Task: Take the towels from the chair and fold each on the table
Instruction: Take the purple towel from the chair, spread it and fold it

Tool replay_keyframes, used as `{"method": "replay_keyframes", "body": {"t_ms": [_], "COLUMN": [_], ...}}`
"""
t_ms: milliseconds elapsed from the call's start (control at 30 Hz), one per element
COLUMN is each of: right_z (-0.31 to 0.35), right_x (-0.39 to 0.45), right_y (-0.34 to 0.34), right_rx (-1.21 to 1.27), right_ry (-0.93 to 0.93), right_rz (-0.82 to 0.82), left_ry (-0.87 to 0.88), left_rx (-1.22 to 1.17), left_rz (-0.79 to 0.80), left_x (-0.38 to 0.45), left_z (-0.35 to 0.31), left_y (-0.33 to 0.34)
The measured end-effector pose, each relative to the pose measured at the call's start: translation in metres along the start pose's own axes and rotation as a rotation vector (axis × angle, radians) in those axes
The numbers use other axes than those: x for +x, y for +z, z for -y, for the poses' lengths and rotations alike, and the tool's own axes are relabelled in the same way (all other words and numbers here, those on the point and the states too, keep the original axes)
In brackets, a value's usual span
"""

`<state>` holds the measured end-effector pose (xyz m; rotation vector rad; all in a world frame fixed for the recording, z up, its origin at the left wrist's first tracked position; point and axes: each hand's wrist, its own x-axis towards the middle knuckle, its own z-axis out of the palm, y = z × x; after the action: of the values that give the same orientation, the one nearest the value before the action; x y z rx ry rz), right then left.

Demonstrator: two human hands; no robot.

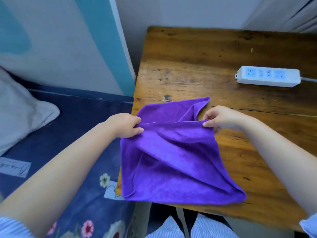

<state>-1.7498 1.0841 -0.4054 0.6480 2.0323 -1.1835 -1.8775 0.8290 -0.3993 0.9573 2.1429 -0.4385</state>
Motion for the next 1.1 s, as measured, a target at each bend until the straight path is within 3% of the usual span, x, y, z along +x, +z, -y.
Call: {"method": "replay_keyframes", "body": {"t_ms": [167,233,367,467,567,633,767,900,1100], "right_z": [0.009,0.055,0.056,0.048,0.042,0.041,0.039,0.040,0.040], "right_x": [0.007,0.035,0.043,0.049,0.060,0.065,0.075,0.074,0.071], "right_y": [-0.011,0.028,0.029,0.031,0.033,0.035,0.033,0.026,0.021], "right_rx": [-0.094,-0.146,-0.259,-0.340,-0.351,-0.327,-0.212,-0.141,-0.161], "right_ry": [0.029,-0.047,0.018,0.054,0.175,0.252,0.250,0.200,0.109], "right_rz": [-0.303,-0.390,-0.561,-0.651,-0.679,-0.644,-0.678,-0.689,-0.611], "left_ry": [-0.082,-0.127,-0.070,-0.112,-0.175,-0.188,-0.181,-0.142,0.022], "left_rx": [0.098,-0.121,-0.811,-1.054,-0.945,-0.748,-0.511,-0.490,-0.520], "left_rz": [0.118,0.007,-0.274,-0.425,-0.462,-0.384,-0.341,-0.442,-0.300], "left_x": [-0.003,-0.031,-0.037,-0.035,-0.026,-0.016,0.003,0.023,0.058], "left_z": [0.013,0.070,0.059,0.045,0.039,0.040,0.042,0.038,0.028], "left_y": [0.001,0.049,0.057,0.057,0.058,0.058,0.056,0.043,0.024]}}
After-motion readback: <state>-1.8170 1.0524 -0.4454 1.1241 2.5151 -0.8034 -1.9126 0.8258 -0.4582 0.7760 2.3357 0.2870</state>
